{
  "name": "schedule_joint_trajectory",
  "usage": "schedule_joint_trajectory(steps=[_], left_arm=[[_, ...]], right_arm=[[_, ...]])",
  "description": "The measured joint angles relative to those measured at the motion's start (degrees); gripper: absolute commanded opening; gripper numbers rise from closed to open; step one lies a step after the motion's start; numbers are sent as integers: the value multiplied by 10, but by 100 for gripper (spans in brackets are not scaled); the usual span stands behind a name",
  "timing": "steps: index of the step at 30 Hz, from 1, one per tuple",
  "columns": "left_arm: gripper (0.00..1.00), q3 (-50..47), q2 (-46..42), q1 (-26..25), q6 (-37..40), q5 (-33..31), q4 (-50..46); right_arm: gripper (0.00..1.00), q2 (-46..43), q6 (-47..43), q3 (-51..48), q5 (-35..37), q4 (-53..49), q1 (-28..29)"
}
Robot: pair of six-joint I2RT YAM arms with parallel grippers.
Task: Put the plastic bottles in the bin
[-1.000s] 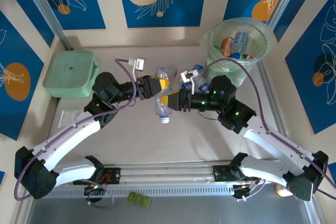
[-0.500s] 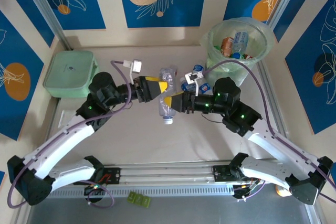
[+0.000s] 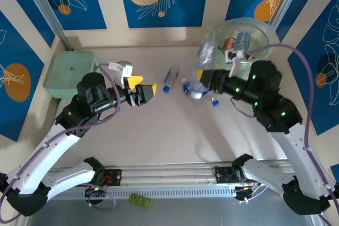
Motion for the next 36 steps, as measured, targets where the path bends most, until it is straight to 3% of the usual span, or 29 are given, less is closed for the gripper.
schedule_joint_trajectory(steps=[12,27,36], left_arm=[[82,-55,27,0,23,-22,-10],[83,-72,29,-1,22,-37,7],[83,-72,38,-2,22,-40,7]], right_arm=[[32,221,-80,231,112,-143,-212],[32,516,-168,542,342,-237,-255],[33,596,-181,581,401,-276,-281]])
